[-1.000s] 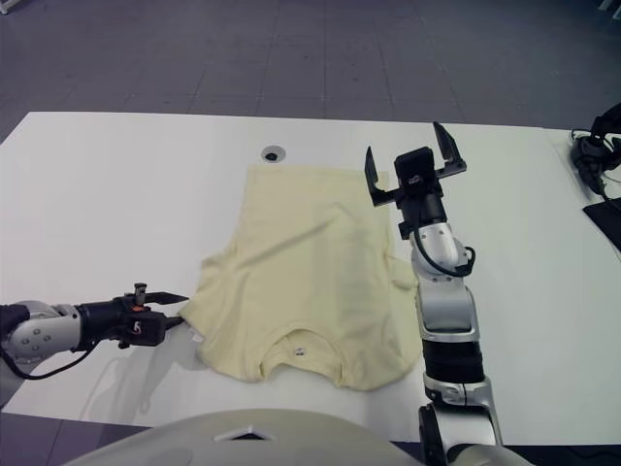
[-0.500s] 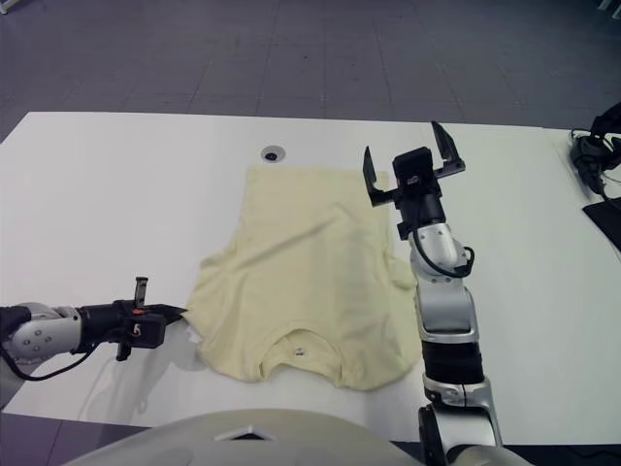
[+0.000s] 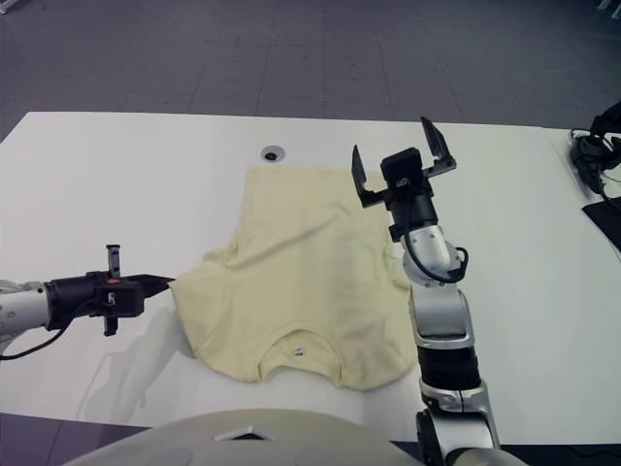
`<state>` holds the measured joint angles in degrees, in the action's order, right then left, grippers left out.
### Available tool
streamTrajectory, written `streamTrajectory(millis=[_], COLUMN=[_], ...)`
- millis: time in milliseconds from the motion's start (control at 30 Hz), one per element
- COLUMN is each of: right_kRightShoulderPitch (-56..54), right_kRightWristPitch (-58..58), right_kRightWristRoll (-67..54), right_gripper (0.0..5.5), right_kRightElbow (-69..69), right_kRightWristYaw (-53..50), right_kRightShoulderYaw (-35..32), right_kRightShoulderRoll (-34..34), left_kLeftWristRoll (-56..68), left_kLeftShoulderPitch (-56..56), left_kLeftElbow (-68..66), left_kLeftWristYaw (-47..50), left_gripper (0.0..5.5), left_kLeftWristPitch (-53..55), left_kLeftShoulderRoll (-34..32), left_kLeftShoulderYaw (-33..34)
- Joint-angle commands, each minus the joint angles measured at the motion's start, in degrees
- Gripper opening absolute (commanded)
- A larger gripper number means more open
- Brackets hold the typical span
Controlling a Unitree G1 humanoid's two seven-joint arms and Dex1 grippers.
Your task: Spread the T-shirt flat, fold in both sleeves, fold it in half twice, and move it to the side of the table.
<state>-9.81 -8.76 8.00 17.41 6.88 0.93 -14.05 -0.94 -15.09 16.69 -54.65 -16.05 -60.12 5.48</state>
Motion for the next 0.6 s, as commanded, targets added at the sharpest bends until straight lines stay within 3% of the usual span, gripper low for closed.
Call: streamTrajectory(millis=[33, 300, 600], right_kRightShoulderPitch=[0.56, 0.66, 0.93], right_kRightWristPitch=[-0.63, -0.82, 0.52], right_kRightWristRoll=[-0.6, -0.17, 1.78], right_gripper=[5.4, 5.4, 5.4], right_kRightElbow=[1.51, 1.08, -0.08], right_kRightWristYaw=[0.66, 0.29, 0.2], right_kRightShoulderYaw=[0.08, 0.07, 1.57], right_kRightShoulderRoll=[0.3, 0.47, 0.31], left_kLeftWristRoll=[0.49, -1.38, -9.78], left_kLeftShoulderPitch=[2.44, 6.81, 19.84], left_kLeftElbow=[1.19, 2.35, 2.86], left_kLeftWristYaw=[-1.14, -3.0, -4.73], left_gripper=[0.03, 0.03, 0.03], left_kLeftWristPitch=[0.78, 2.02, 3.2], left_kLeftShoulderRoll=[-0.37, 1.33, 5.23], left_kLeftShoulderYaw=[-0.78, -7.02, -17.7])
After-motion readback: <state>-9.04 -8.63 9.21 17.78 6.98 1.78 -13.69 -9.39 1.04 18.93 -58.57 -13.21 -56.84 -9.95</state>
